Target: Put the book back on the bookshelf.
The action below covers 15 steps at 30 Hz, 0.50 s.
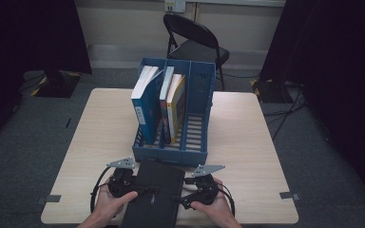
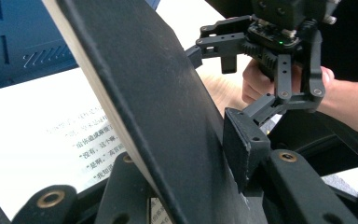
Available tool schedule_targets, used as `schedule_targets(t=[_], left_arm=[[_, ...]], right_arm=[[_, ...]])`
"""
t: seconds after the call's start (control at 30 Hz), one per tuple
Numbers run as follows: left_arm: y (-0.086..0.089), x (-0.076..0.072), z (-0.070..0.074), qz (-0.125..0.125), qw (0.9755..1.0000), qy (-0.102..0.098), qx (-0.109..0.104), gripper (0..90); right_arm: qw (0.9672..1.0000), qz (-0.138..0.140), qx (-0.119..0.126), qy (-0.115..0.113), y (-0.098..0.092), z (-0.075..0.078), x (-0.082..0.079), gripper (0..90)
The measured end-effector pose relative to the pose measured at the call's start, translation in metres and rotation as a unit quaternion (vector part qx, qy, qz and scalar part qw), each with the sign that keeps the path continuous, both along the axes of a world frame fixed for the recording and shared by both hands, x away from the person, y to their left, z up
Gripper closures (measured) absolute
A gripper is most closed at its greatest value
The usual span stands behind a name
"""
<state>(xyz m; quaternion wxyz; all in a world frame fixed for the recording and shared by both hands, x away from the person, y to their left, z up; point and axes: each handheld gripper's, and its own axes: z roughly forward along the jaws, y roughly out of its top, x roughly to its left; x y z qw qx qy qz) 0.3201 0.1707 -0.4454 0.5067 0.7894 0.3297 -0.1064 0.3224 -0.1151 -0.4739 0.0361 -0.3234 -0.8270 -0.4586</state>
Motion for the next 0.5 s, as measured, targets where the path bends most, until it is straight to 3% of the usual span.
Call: schedule_targets(t=[0.13, 0.5], left_arm=[[0.0002, 0.0011, -0.0007, 0.001, 1.0000, 0.003, -0.003, 64.0], [-0.0009, 0.0016, 0.0038, -0.011, 0.9997, -0.012, -0.017, 67.2]], right_arm=[[0.9999, 0.005, 0.005, 0.013, -0.0004, -0.0021, 0.0038, 7.7], [0.9975, 0.024, 0.034, 0.057, 0.0003, -0.0058, 0.0104, 7.6]])
